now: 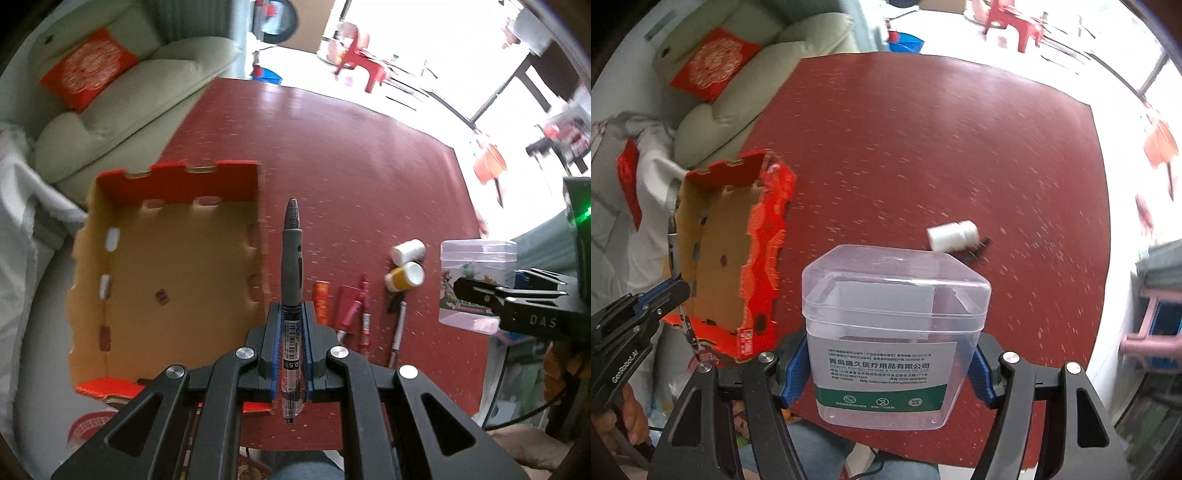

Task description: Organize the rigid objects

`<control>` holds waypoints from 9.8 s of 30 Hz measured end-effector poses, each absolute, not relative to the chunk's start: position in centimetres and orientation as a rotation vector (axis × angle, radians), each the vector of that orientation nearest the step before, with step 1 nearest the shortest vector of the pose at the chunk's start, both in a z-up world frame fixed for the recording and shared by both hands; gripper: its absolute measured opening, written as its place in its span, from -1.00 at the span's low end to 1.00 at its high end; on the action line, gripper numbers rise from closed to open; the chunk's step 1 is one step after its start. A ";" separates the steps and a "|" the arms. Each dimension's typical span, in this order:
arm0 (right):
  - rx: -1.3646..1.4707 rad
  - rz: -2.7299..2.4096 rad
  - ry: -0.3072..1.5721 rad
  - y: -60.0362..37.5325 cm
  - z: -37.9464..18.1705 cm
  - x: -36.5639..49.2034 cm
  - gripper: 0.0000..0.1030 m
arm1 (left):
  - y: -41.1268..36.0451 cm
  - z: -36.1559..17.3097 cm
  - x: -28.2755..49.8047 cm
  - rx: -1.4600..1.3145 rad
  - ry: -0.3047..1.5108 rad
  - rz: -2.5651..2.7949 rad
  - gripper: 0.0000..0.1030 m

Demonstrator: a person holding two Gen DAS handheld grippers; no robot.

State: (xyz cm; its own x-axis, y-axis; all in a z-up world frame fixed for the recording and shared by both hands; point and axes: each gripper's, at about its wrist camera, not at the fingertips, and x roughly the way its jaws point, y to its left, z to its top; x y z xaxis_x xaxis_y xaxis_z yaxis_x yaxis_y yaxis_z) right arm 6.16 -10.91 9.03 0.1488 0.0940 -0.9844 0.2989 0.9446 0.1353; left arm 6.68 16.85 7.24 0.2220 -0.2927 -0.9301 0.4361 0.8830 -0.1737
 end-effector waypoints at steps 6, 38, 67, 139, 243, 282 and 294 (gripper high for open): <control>0.223 -0.034 1.407 -5.8 10.2 10.3 0.38 | 21.0 7.4 8.7 0.086 1.240 -0.400 -0.79; 0.064 0.185 1.399 6.7 8.1 20.6 0.38 | 28.0 4.0 15.5 0.076 1.286 -0.196 -0.79; 0.140 0.163 1.491 6.6 1.5 23.8 0.82 | 27.2 -3.7 20.2 0.161 1.483 -0.103 0.99; 0.425 -0.262 1.468 -17.4 -1.7 2.0 0.98 | 5.4 -2.0 5.4 0.361 1.421 -0.422 0.99; -0.287 0.156 1.541 -13.4 -7.7 12.1 0.49 | -7.1 -10.5 15.5 0.471 1.386 -0.589 -0.29; 0.486 -0.110 1.543 -19.0 2.1 -4.0 -0.28 | -0.9 -0.3 -1.0 0.449 1.403 -0.699 -0.32; 0.351 -0.043 1.491 -19.1 4.9 -3.9 -0.28 | 0.5 2.1 -4.1 0.397 1.341 -0.650 -0.32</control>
State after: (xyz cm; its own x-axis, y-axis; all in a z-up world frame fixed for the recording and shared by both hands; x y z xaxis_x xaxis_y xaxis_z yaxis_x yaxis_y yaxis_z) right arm -3.94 -19.13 4.92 0.0890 0.1864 -0.9784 0.2419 0.9489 0.2028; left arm -4.13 0.55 2.10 0.0926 -0.2042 -0.9745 0.6387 0.7630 -0.0992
